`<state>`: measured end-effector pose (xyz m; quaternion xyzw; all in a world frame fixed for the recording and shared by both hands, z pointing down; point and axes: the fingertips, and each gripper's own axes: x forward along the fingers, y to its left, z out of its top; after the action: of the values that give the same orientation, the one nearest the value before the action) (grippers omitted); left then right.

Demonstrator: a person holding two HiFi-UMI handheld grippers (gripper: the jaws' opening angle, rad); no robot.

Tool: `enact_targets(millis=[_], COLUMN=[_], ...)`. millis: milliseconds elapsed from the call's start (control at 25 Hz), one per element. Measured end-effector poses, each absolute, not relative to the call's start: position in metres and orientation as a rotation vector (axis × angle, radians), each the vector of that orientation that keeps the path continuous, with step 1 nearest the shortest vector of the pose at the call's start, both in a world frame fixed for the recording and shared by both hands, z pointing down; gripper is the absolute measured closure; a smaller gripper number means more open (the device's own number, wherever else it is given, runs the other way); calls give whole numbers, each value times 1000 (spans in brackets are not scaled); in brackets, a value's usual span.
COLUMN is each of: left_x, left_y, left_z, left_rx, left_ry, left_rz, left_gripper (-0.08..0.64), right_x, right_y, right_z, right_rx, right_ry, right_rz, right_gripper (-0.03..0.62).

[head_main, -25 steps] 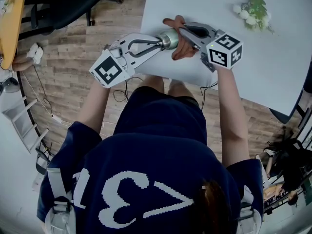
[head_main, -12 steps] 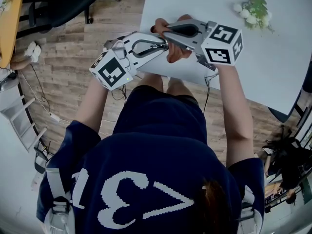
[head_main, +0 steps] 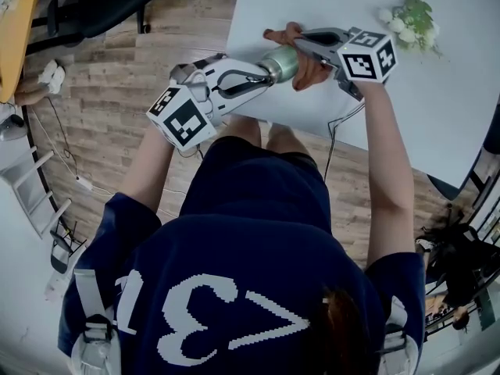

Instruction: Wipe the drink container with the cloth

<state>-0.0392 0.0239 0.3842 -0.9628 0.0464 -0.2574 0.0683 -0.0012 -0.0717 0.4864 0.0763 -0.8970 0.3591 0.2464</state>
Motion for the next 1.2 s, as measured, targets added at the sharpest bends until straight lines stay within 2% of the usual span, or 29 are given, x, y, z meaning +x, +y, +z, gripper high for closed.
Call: enact_targets(millis=[360, 480, 880, 1200], left_x=[-37, -34, -31, -23], left_y=[24, 24, 26, 26], left_z=[383, 383, 383, 380], left_rx=[-2873, -2861, -2838, -2844], left_ry=[119, 109, 124, 119], left_rz=[-784, -792, -785, -762], left_gripper=[515, 515, 515, 515], right_x=[-73, -76, -25, -65], right_y=[-28, -28, -71, -35], right_z=[393, 403, 486, 410], right_rx=[-210, -250, -22, -363], right_ry=[-2546, -2485, -2368, -2425], right_rz=[797, 732, 993, 900], right_gripper=[548, 549, 549, 549])
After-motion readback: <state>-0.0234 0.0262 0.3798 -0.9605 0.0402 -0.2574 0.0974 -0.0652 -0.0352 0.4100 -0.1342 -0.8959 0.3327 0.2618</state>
